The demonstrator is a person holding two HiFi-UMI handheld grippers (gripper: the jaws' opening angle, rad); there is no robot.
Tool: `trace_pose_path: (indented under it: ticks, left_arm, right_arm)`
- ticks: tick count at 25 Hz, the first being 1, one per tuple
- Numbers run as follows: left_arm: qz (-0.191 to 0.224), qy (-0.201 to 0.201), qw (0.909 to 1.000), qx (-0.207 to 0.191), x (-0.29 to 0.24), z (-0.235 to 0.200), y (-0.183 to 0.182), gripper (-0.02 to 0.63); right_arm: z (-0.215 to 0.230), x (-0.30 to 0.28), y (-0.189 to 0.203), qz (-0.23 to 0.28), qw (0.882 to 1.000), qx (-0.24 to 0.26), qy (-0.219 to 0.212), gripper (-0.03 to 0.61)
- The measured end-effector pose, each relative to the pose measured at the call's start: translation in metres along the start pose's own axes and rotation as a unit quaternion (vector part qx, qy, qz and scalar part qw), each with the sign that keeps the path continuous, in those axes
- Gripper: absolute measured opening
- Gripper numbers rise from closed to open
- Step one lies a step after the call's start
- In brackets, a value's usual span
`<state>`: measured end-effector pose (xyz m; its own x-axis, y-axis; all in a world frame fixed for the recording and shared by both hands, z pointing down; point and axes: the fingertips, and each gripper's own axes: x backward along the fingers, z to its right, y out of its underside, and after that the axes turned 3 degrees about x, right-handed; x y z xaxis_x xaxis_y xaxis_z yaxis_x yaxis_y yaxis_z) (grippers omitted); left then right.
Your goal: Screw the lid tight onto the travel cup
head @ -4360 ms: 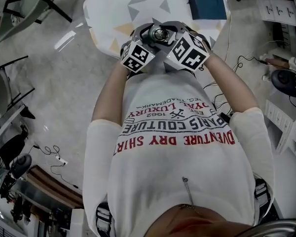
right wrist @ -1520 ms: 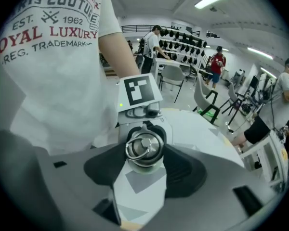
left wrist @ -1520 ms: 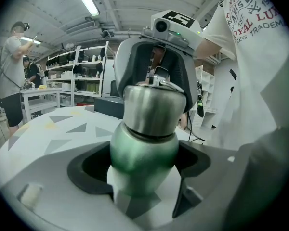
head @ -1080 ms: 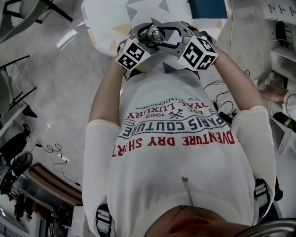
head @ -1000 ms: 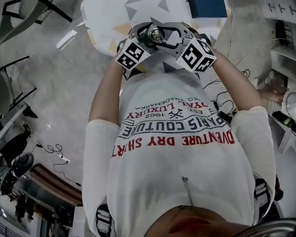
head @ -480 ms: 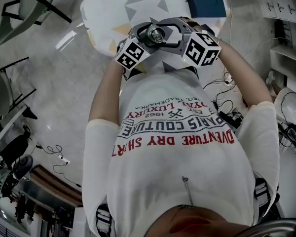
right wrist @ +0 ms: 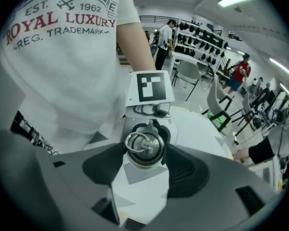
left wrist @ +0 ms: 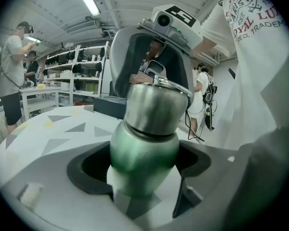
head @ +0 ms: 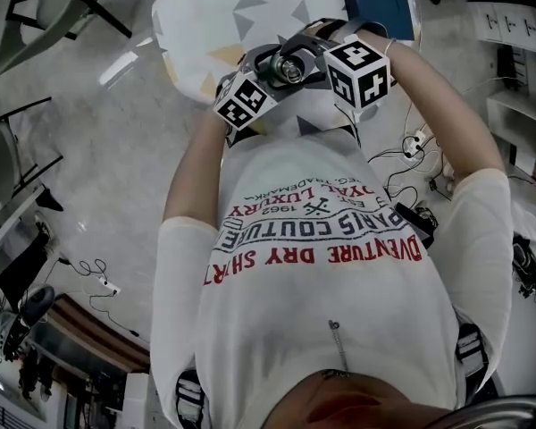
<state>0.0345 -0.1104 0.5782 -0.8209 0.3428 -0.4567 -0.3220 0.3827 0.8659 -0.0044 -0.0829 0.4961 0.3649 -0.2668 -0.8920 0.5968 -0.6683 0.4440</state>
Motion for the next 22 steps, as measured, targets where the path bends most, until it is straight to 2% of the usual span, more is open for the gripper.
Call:
trace_pose_path:
  ticks: [4,7,11,16,22]
  left_arm:
    - [-0.001,0.001,1.0,0.002,-0.001,0.001,0.0,0.397]
    - [0.0,0.002,1.0,0.002,-0.001,0.001,0.0,0.399]
    - [0.0,0.002,1.0,0.002,-0.002,0.0,0.0,0.399]
    - [0.0,0.004,1.0,0.004,-0.001,0.0,0.001,0.399]
    - [0.0,0.005,1.0,0.008,0.0,0.001,0.004,0.4]
  right_arm:
    - [0.0,-0.004,0.002,-0.006,1.0,0.009,-0.016,0.258]
    - [0.001,-0.004,0.003,-0.001,1.0,-0.004,-0.005,0.253]
    - [0.005,-0.004,0.003,0.035,0.995,-0.079,0.043,0.252]
    - [0.012,-0.001,0.004,0.062,0.974,-0.176,0.126,0.25]
    - [0.015,-0.002,0.006,0.072,0.931,-0.279,0.222,0.247]
